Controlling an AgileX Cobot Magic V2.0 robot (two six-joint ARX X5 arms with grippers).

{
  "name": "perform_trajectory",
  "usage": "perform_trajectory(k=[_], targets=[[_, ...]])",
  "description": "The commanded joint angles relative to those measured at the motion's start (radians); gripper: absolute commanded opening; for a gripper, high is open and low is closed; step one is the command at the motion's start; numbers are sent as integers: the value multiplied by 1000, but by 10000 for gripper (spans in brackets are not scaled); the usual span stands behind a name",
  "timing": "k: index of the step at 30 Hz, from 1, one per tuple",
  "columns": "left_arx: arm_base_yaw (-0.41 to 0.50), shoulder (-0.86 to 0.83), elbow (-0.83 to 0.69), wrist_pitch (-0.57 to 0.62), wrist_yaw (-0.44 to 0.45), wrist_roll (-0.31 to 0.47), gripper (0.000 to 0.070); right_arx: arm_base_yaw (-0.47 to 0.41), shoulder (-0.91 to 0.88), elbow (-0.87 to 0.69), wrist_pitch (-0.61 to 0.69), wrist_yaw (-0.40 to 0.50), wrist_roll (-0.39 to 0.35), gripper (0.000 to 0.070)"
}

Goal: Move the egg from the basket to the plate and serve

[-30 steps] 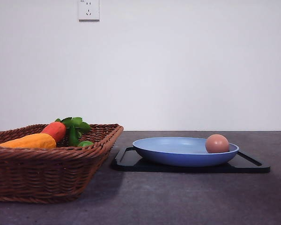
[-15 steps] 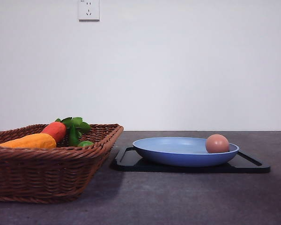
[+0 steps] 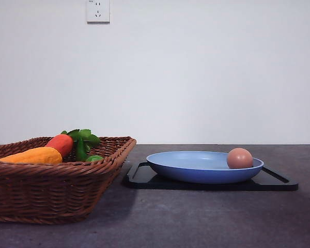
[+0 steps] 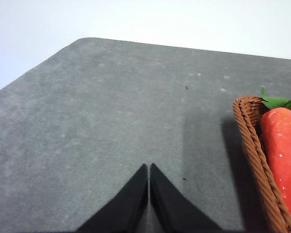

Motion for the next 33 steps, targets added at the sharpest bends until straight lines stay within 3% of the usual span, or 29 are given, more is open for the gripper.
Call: perform_trajectory(k=[1, 33], targets=[[1, -1, -23, -16, -4, -2, 0, -2, -2, -6, 3, 0, 10, 0], [1, -1, -23, -16, -4, -2, 0, -2, -2, -6, 3, 0, 10, 0]])
